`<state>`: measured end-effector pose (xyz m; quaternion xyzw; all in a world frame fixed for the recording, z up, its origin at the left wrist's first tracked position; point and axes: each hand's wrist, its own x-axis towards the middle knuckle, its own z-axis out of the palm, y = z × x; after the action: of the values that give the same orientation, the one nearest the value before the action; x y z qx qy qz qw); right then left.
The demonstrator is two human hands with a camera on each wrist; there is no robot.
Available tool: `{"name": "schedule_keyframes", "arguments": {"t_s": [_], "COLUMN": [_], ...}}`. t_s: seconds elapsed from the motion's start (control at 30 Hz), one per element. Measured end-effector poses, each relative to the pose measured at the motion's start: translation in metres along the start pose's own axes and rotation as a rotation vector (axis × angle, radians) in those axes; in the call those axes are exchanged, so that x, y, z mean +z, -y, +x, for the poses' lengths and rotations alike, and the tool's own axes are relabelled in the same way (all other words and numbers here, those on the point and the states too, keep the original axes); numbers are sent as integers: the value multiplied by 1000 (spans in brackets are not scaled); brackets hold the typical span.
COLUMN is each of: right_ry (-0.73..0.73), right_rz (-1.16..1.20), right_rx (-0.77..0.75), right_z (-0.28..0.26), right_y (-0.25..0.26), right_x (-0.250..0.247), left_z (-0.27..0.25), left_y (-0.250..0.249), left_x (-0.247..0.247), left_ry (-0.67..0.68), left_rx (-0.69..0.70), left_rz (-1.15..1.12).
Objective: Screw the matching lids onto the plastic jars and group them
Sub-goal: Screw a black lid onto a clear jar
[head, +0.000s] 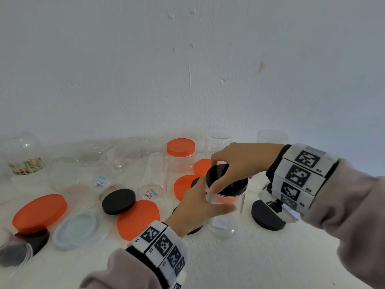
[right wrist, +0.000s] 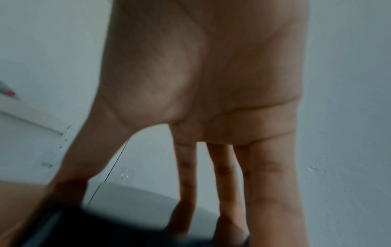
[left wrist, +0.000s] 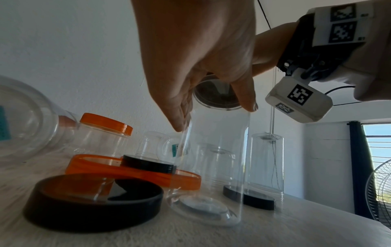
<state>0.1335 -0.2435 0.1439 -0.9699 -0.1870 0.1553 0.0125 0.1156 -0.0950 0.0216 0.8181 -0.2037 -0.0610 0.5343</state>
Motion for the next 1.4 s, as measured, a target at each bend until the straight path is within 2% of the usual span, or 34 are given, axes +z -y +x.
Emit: {"name": "schedule_keyframes", "arguments": {"t_s": [0.1,0.23,0.3,0.4,0.63,0.7,0.8,0.9,1.1,1.2,1.3,1.4], "right_ry": [-60,94,111,50,-193,-135,17,-11,-119,-14,118,92], "right_rz": [-74,-9,0,25,-119,-59,56,50,-76,-46,-20,7], "right_rx": [25,-24,-78,-111,19,6,-97,-155,-25,-26,-94,-127], "right_z": [3,-1,-3,-2,2,-1,-7,-8,-1,-1,-5,-6], "right_y": [0,-5,-5,-6,-1,-4,-7,-9,-1,-1,-4,-7], "right_x": [5,-3,-6,-6,15,13,7,8,15,8,-3,-7], "left_z": [0,-1,-2,-2,-1,-2,-3,-2,-4,-3,-3,-3], "left_y": [0,-1,-2,-3,-1,-2,-3,-4,-5,-4,-3,-4], "left_x": [0,-1,0,0,0,1,1,1,1,1,1,2], "left_ry": [11,-2,-7,-2,-12,-13,-15,-15,-14,-18,-23,-18], "left_rx": [-8,-8,-7,0,-21,-17,-5,0,10,10,17,15], "left_rz": [-4,5,14,20,-3,8,20,19,4,7,10,22]}}
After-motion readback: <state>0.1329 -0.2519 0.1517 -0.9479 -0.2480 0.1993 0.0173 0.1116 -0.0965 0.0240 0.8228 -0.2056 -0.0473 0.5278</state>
